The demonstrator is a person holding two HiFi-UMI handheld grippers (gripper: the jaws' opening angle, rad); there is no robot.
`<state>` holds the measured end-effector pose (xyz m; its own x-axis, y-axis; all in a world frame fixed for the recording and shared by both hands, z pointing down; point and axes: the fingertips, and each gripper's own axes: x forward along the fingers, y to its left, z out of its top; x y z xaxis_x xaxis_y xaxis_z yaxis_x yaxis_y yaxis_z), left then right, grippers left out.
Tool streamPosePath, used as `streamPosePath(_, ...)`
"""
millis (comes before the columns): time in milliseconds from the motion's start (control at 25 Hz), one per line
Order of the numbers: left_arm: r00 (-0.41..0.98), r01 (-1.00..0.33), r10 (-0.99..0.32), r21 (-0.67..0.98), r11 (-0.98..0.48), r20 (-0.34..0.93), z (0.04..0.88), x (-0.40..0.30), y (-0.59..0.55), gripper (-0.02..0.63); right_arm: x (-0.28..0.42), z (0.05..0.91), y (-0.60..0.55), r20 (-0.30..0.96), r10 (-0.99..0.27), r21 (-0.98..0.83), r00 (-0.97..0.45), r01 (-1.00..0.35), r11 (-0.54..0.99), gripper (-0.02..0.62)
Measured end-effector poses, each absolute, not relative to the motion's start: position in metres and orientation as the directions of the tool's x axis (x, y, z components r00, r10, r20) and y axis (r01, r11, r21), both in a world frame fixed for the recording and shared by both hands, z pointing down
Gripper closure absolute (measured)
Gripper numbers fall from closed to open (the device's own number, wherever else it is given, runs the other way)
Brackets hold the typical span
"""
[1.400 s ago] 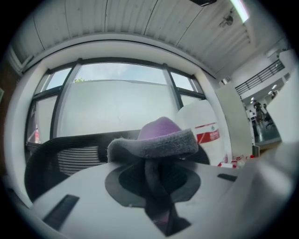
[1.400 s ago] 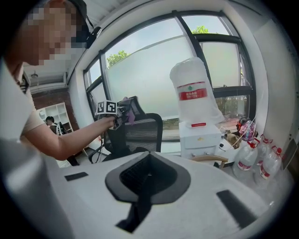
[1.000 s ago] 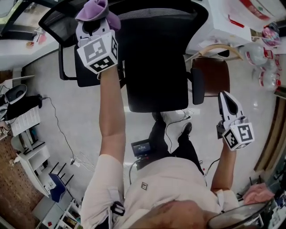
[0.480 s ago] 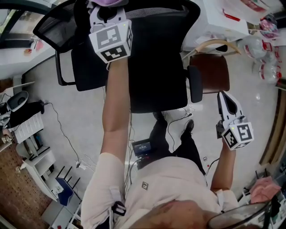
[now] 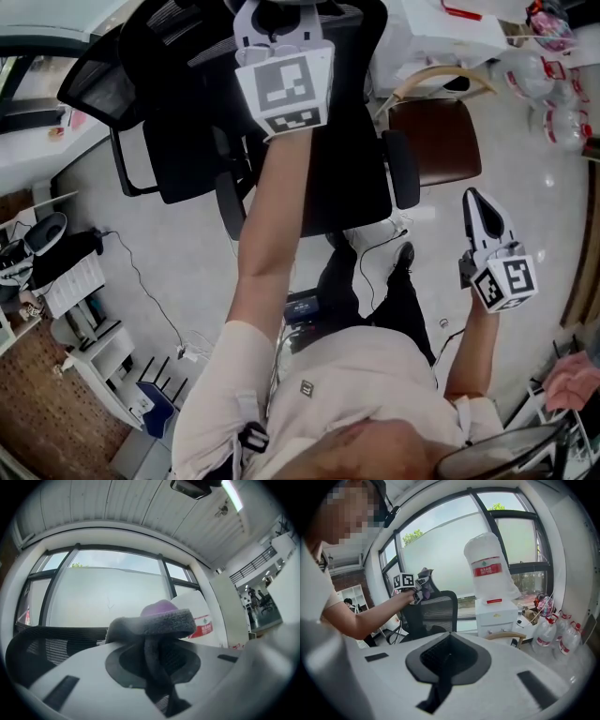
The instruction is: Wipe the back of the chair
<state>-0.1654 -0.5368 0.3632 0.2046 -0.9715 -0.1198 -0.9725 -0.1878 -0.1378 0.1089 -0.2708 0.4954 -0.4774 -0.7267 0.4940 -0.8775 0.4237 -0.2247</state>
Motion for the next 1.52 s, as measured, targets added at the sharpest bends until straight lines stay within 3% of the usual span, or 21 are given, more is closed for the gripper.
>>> streamPosePath(200, 0.175, -0.97, -0.979, -0.191, -0.152, -0.108, 0.375, -0.195, -0.538, 0.545, 0.088, 0.494, -0.28, 0.487, -0.714, -0.225, -0.503, -0.862, 0.454, 0.6)
streamPosePath(640, -0.054, -0.933, -0.997, -0.353, 0.072, -0.06, 0.407, -0.379, -0.503, 0.545, 0.036, 0.481, -0.307, 0.475, -0.683, -0.193, -0.555, -0.823, 0.534, 0.6)
streamPosePath(1120, 0.001, -0.938, -1.0, -0.347, 0.002, -0.009, 0.404, -0.363, -0.469, 0.545, 0.008, 0.461, -0.298, 0.431, -0.669, -0.168, -0.606, -0.782, 0.6, 0.6)
streamPosePath(1520, 0.002, -0.931, -0.999, -0.364, 0.01, -0.033, 0.349, -0.352, -0.407, 0.545, 0.014, 0.415, -0.282, 0.361, -0.662, -0.141, -0.657, -0.74, 0.657, 0.6)
